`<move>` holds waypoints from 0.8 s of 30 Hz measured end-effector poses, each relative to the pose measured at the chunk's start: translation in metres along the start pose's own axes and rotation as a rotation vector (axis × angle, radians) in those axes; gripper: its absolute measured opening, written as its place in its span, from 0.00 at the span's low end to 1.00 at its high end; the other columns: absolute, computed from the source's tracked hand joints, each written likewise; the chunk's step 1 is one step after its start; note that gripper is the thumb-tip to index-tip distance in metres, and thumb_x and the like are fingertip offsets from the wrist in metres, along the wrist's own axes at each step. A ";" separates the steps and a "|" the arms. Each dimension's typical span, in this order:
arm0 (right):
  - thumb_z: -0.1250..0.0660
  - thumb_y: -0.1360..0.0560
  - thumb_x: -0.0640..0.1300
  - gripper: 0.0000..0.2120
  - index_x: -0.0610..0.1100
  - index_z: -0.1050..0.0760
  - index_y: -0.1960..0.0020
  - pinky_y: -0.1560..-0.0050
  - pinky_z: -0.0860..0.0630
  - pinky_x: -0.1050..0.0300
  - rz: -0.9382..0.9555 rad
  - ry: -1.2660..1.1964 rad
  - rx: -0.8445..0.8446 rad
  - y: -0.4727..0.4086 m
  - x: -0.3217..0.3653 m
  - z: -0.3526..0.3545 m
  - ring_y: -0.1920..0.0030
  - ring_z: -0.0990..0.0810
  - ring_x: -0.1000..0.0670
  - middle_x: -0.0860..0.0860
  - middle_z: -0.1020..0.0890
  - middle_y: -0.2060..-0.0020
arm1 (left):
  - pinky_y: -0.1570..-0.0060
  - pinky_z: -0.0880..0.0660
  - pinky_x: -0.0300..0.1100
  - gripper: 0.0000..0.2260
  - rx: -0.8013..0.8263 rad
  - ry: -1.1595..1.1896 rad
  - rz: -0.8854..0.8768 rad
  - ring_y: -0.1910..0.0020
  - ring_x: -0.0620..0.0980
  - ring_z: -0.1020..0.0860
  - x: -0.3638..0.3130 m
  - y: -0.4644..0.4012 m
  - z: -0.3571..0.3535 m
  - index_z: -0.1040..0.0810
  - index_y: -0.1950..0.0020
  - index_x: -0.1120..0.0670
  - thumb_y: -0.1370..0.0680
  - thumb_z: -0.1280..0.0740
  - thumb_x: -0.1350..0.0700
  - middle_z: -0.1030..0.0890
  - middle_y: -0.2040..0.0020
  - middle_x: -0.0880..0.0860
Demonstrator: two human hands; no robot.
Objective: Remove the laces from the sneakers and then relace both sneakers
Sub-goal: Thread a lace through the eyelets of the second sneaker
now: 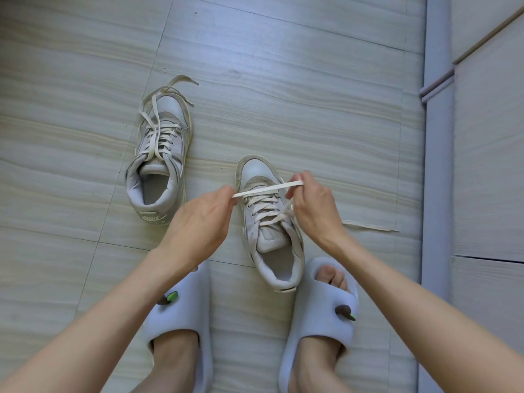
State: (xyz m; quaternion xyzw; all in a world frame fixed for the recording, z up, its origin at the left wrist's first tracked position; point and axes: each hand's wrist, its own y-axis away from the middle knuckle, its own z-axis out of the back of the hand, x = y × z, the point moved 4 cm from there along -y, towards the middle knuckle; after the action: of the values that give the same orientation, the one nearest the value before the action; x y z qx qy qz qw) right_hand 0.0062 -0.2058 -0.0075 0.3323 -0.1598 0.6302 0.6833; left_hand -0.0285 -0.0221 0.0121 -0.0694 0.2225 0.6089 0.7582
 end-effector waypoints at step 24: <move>0.43 0.20 0.52 0.16 0.45 0.27 0.60 0.65 0.25 0.58 -0.527 -0.581 -0.135 -0.033 -0.041 0.049 0.67 0.23 0.52 0.50 0.22 0.67 | 0.45 0.33 0.42 0.13 0.359 0.212 0.408 0.44 0.57 0.27 0.044 0.008 -0.045 0.19 0.47 0.56 0.19 0.43 0.58 0.21 0.52 0.61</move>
State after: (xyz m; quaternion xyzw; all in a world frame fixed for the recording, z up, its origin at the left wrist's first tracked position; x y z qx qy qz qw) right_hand 0.0412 -0.2683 -0.0060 0.4806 -0.2970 0.3010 0.7683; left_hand -0.0406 0.0022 -0.0458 0.0488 0.4139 0.6892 0.5927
